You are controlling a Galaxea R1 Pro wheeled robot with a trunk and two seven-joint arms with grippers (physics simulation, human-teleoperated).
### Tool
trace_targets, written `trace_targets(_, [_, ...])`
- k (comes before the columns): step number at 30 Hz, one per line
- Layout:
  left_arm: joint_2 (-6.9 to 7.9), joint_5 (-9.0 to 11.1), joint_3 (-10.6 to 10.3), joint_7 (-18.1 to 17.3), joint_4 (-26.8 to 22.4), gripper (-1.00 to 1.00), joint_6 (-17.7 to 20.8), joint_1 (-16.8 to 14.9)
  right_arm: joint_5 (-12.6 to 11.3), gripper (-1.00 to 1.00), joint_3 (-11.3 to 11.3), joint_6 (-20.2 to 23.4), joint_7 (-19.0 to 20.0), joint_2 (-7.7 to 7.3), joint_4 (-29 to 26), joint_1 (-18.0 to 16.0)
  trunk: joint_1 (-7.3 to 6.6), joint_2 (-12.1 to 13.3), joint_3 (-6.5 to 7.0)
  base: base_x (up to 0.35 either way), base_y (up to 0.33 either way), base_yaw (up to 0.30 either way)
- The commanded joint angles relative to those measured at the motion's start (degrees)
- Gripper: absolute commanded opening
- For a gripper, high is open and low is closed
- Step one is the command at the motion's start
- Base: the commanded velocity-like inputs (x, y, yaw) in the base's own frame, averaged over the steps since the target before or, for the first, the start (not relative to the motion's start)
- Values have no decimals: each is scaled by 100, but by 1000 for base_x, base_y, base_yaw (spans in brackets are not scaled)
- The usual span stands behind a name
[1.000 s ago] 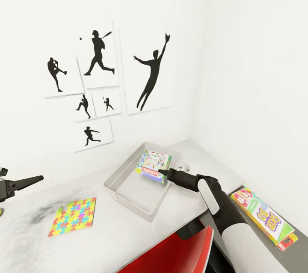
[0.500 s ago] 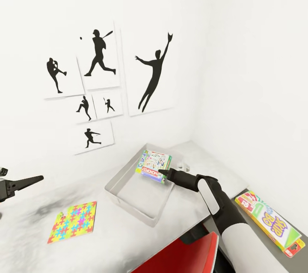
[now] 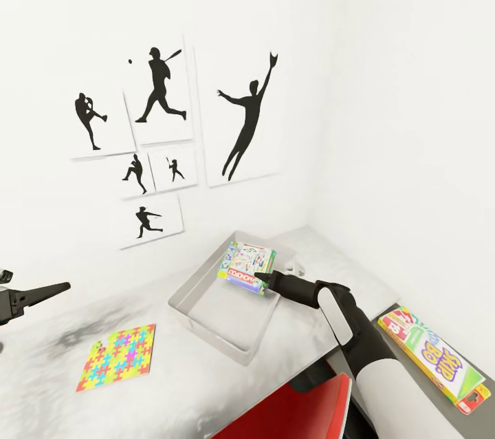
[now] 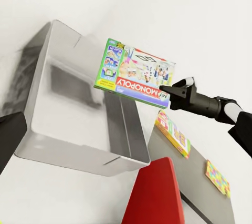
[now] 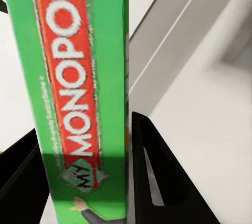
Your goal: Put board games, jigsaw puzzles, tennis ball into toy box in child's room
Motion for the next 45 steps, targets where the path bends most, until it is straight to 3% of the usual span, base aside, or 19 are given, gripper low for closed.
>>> trace_targets(1, [0, -10, 1, -27, 0, 100, 61, -5, -14, -100, -5, 29, 6, 1, -3, -5, 4, -13, -13, 0, 0, 0])
trace_targets(14, [3, -8, 8, -27, 0, 100, 61, -5, -17, -100, -7, 46, 14, -1, -20, -5, 4, -13, -13, 0, 0, 0])
trace_targets(25, [3, 4, 3, -27, 0, 100, 61, -5, -56, -100, -51, 104, -228, 103, 56, -107, 4, -13, -13, 0, 0, 0])
trace_targets(31, [3, -8, 5, -27, 0, 100, 61, -5, -126, -100, -84, 534, -955, 113, 158, -650, 4, -13, -13, 0, 0, 0])
trace_targets(35, [3, -12, 2, -27, 0, 100, 61, -5, -135, -100, -145, 695, -1153, 114, 454, -1024, 4, -13, -13, 0, 0, 0])
trace_targets(40, [3, -11, 1, -27, 0, 100, 61, -5, -137, -100, -273, 698, -1373, 115, 1603, -1738, 4, -13, -13, 0, 0, 0])
trace_targets(45, [3, -5, 1, -27, 0, 100, 61, -5, -145, -100, -348, 672, -1640, 108, 2169, -2066, 4, -13, -13, 0, 0, 0])
